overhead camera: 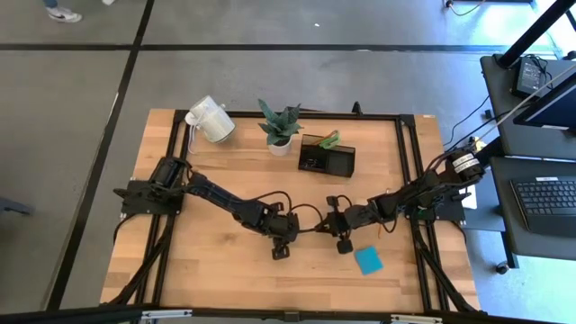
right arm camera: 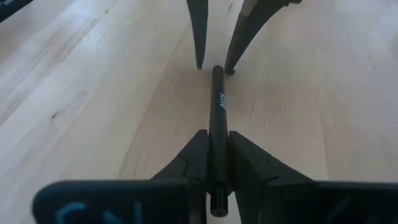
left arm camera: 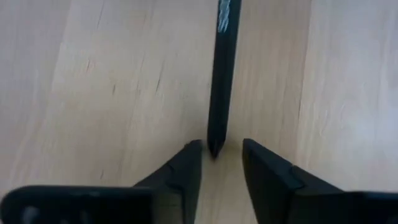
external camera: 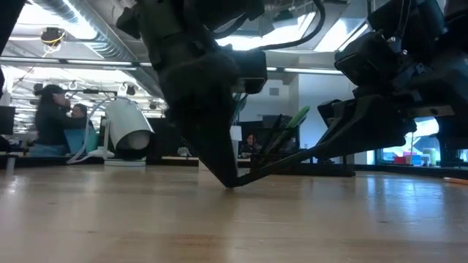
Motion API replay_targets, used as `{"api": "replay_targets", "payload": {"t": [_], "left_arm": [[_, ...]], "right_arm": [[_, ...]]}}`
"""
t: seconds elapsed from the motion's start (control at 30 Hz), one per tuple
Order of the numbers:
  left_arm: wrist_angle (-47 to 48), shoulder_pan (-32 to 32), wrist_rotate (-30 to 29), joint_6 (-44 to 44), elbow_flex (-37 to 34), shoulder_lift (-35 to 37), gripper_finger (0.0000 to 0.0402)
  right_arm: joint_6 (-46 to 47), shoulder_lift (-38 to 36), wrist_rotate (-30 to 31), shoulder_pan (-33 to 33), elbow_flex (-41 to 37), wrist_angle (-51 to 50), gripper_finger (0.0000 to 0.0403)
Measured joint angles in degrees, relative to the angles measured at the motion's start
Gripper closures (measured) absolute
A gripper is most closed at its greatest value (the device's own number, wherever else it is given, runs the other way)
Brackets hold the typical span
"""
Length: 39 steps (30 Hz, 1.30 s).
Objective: Pick and place office supplies into organizer
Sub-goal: Put the black pen into the desk organizer
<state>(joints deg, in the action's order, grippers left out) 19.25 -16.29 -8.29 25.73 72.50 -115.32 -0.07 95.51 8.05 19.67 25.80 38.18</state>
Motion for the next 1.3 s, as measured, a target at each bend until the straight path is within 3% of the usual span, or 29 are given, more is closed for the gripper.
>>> {"api": "replay_targets", "payload": {"t": [0.23, 0.43, 0.6, 0.83, 1.03, 1.3], "left_arm": [[10.21, -0.81, -1.85, 0.03, -0.01, 7.55, 0.0259], [19.3, -2.88, -7.89, 1.15, 0.03, 12.25, 0.0262], [26.88, -4.55, -15.71, 7.19, 0.03, 12.75, 0.0268], [31.16, -7.32, -15.5, 13.97, 0.01, 12.75, 0.0276], [31.37, -10.1, -15.99, 17.65, 0.01, 12.75, 0.0277], [31.38, -11.52, -17.02, 19.53, 0.03, 12.75, 0.0277]], "right_arm": [[0.8, -5.61, 1.12, -1.98, 0.0, -6.8, 0.0355], [0.94, -17.14, 4.54, -5.89, 2.31, -25.58, 0.0355], [-1.9, -24.63, 4.73, -11.46, 13.24, -51.4, 0.0355], [-8.26, -26.08, 4.6, -21.75, 33.93, -76.92, 0.0355], [-14.1, -25.98, 1.5, -32.44, 43.33, -83.6, 0.0355], [-16.82, -22.28, -10.8, -44.82, 42.04, -83.6, 0.0355]]}}
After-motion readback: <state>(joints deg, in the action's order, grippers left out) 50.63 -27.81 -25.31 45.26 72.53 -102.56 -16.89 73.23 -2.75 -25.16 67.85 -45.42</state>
